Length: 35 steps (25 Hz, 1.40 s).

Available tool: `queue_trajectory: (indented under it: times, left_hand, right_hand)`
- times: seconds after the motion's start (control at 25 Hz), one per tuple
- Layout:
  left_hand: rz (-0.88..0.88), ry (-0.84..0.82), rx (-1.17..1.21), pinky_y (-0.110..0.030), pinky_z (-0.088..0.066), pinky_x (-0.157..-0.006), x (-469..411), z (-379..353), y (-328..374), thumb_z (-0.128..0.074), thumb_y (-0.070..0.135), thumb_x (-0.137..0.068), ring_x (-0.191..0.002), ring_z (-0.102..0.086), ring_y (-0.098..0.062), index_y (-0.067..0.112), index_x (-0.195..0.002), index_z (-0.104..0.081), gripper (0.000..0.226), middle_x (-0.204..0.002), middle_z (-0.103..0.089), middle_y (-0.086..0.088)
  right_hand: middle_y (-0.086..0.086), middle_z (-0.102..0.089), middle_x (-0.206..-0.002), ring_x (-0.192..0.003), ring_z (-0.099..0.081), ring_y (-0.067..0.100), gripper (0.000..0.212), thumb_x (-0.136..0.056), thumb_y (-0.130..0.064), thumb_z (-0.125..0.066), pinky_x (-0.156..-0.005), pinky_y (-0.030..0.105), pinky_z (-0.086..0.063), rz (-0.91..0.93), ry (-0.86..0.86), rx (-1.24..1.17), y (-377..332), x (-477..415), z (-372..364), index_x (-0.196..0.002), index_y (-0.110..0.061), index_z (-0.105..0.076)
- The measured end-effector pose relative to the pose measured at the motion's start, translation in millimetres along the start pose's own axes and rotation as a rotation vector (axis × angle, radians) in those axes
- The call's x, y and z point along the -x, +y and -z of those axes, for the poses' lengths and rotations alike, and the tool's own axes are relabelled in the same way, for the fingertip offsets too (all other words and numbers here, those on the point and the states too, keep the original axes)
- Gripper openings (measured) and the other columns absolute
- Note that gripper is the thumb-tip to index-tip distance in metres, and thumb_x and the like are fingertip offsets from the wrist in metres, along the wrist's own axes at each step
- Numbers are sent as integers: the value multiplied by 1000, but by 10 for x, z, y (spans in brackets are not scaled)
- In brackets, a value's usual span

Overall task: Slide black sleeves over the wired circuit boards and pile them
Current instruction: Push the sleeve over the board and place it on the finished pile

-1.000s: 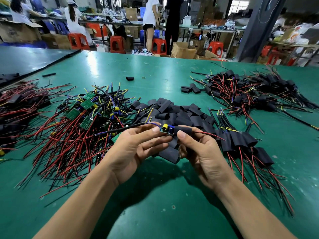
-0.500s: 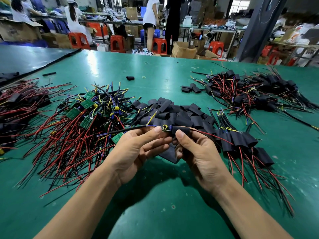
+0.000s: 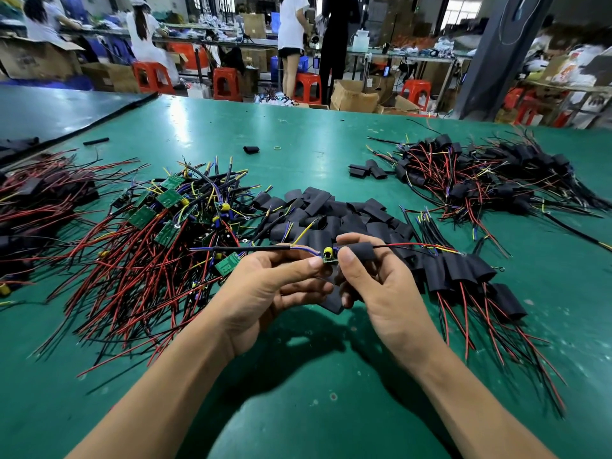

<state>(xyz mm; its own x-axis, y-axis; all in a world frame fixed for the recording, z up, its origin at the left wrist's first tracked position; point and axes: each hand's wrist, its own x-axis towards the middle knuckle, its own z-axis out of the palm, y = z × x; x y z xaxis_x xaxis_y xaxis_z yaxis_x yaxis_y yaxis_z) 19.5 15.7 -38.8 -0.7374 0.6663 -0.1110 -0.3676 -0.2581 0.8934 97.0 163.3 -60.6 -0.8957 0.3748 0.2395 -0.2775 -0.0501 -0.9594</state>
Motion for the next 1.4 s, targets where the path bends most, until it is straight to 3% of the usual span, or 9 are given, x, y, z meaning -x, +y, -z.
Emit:
queue_trajectory:
  times: [0.16,0.52,0.76,0.92,1.04,1.12,1.2,1.32,1.4]
  left_hand:
    - [3,-13,-24,-26,-60,-62,9,-14,-5,-79,17,-62,-66,-72,-21,14,-75,-78,13,-82,-74,-12]
    - [-5,-35,-31,-26,-59,-63,12,19,-31,-80,15,-69,-70,-73,-22,11,-85,-77,17,-82,-73,-14]
    - [-1,-40,-54,-23,-57,-59,33,-14,-46,-82,21,-66,-65,-72,-20,15,-82,-77,18,-80,-73,-15]
    - [-25,-10,-94,-26,-58,-59,29,5,-27,-81,24,-62,-67,-71,-20,19,-78,-76,17,-80,-72,-7]
    - [-22,-7,-106,-28,-60,-62,48,27,1,-81,22,-62,-69,-71,-21,16,-82,-71,23,-82,-70,-9]
    - [-28,-16,-117,-29,-60,-65,47,32,7,-81,20,-63,-70,-72,-22,13,-87,-66,28,-82,-70,-10]
    - [-41,-11,-110,-29,-60,-65,40,19,1,-79,15,-66,-69,-72,-22,13,-91,-65,28,-80,-70,-10]
    - [-33,-4,-13,-29,-60,-64,37,1,-1,-75,10,-71,-71,-73,-24,10,-97,-73,26,-89,-74,-12]
    - [-39,11,21,-29,-61,-68,33,9,8,-76,14,-69,-76,-75,-25,12,-98,-77,29,-99,-75,-15]
  right_hand:
    - [-5,-70,-81,-56,-54,8,42,-82,-33,-71,-53,20,-49,29,23,17,12,5,-23,-119,-19,-57]
    - [-2,-73,-86,-74,-66,9,22,-76,-33,-78,-67,24,-57,-49,-2,-100,79,16,-57,-95,-23,-70]
    - [1,-73,-89,-79,-67,15,28,-85,-42,-63,-69,29,-56,-68,-56,-15,81,76,-121,-105,-22,-59]
    - [-14,-73,-84,-79,-70,2,49,-89,-59,-46,-67,15,-54,-97,-122,50,83,121,-129,-124,-24,-51]
    - [-16,-70,-117,-110,-65,1,67,-76,-81,-42,-95,24,-51,-145,-138,159,121,123,-112,-133,-46,-49]
    - [-19,-58,-138,-128,-53,0,74,-73,-91,-37,-114,34,-38,-160,-147,203,139,111,-88,-137,-55,-45]
    - [-12,-51,-148,-138,-45,8,76,-72,-94,-36,-120,43,-29,-178,-144,194,143,84,-57,-139,-58,-42]
    - [-4,-58,-142,-136,-50,18,69,-76,-90,-40,-118,50,-31,-182,-88,111,129,34,-25,-134,-55,-52]
    - [-1,-70,-126,-115,-66,18,59,-86,-79,-40,-103,46,-48,-147,6,70,125,10,-5,-128,-44,-62]
